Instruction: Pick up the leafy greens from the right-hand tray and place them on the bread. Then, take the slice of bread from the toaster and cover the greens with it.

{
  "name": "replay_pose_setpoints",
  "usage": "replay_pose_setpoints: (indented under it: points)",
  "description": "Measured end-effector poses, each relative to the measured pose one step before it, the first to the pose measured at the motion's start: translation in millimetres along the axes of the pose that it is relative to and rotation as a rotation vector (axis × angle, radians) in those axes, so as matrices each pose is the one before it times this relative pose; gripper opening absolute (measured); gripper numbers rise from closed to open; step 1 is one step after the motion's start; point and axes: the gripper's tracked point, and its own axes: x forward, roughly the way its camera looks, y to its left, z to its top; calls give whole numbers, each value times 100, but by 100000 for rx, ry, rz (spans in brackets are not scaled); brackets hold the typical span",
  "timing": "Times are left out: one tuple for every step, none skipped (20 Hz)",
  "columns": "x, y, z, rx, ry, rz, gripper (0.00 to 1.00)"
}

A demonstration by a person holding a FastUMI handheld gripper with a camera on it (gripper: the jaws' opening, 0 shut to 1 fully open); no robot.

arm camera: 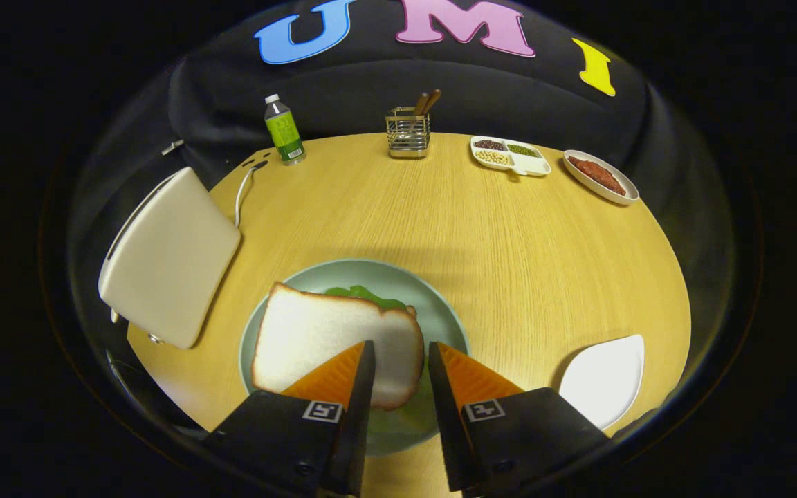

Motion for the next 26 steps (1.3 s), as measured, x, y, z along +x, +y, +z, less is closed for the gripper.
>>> replay_pose_setpoints:
  points:
    - [-152,-675,150,-2601,-465,-2957,65]
    - [-114,-422,261,-1835,-854,-1836,76]
    - [-392,-418,196,-943,-599,-1131,89]
    - [27,44,-52,-111,-396,297,100]
    - [-233,-43,184,-257,-1197,-110,100]
    - [-316,-164,396,-882,-1595,-344,100]
    - [-493,-439,418,-1349,-2201,-1426,100]
    - [-850,-558,555,-877,-3376,-807,99]
    - [-863,-341,958,-274,-3905,-296,99]
    - [-1024,-445,1133,-97,-4646,-157,99]
    - [-1431,-710,1608,-338,-5845,-584,99]
    - [-1291,-851,1562,-333,-5200,-674,99]
    - [-1413,-931,1711,-340,-5613,-946,99]
    - [-1457,-1121,1702,-436,-4796,-1070,98]
    - [-1456,-1109,1645,-612,-4558,-1112,98]
    - [-1425,-1095,1750,-446,-4637,-973,99]
    - [-1430,-927,1586,-476,-3985,-363,99]
    - [-1254,-799,1512,-114,-3531,520,98]
    - [-1197,-634,1465,-574,-3006,830,98]
    - [-1010,-565,1240,-912,-2797,951,98]
    - [-972,-531,1242,-952,-2358,752,98]
    - [-981,-442,1300,-972,-2650,1056,98]
    - [-791,-404,1061,-719,-2270,1005,98]
    - [-891,-300,846,-182,-1803,825,98]
    - [-890,-310,867,279,-2025,623,98]
    - [-464,-206,656,454,-1957,567,98]
